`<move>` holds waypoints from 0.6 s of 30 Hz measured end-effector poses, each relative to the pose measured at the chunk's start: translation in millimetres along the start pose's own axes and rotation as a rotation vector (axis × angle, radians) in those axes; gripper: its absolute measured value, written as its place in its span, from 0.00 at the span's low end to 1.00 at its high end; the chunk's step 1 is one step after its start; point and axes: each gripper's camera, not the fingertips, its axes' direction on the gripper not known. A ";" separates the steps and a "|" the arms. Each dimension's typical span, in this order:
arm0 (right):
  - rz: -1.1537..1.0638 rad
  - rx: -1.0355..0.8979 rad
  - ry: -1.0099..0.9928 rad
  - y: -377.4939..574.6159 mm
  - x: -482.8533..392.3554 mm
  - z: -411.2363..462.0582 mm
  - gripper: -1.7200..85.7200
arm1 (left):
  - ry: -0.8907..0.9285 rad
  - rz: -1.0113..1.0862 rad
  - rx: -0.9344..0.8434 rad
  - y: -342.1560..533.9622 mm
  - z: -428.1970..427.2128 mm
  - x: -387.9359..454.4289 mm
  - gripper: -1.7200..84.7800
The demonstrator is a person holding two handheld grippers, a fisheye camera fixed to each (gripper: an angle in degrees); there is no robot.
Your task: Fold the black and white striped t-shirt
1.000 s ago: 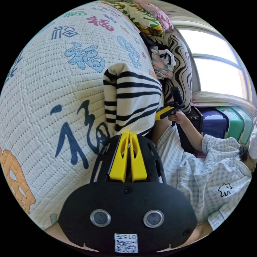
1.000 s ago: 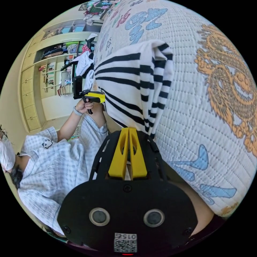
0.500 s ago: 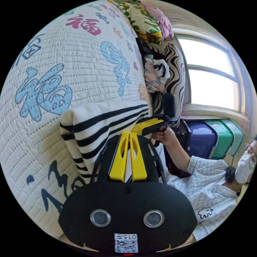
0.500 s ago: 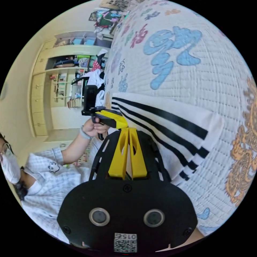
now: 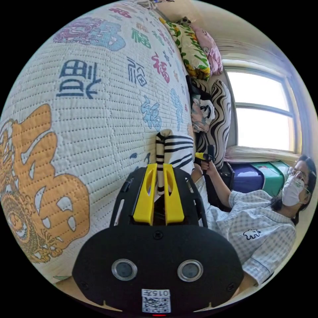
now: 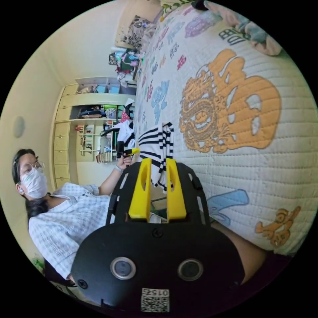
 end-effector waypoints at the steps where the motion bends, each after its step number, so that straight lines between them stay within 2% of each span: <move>1: -0.007 0.036 -0.001 1.8 7.4 -6.7 0.12 | 0.010 -0.003 0.030 5.4 -18.7 -2.3 0.10; 3: -0.009 0.016 0.046 -1.7 20.3 -3.5 0.15 | -0.035 -0.004 0.045 9.4 -36.1 -5.9 0.12; 4: 0.007 -0.028 0.009 -8.6 31.5 6.4 0.17 | -0.022 0.009 0.040 9.9 -39.3 -8.1 0.13; 7: -0.035 -0.132 -0.082 -30.5 48.7 42.0 0.15 | 0.153 0.035 0.021 4.7 -36.5 -11.4 0.13; 9: -0.081 -0.153 -0.075 -42.3 53.5 60.4 0.13 | 0.164 0.083 -0.015 -2.1 -30.1 -3.0 0.12; 13: -0.083 -0.156 -0.188 -65.3 77.5 103.1 0.10 | 0.269 0.113 -0.103 -18.3 -18.4 19.7 0.12; 18: -0.071 -0.132 -0.240 -75.8 97.8 130.9 0.09 | 0.315 0.101 -0.076 -2.6 -53.1 35.2 0.15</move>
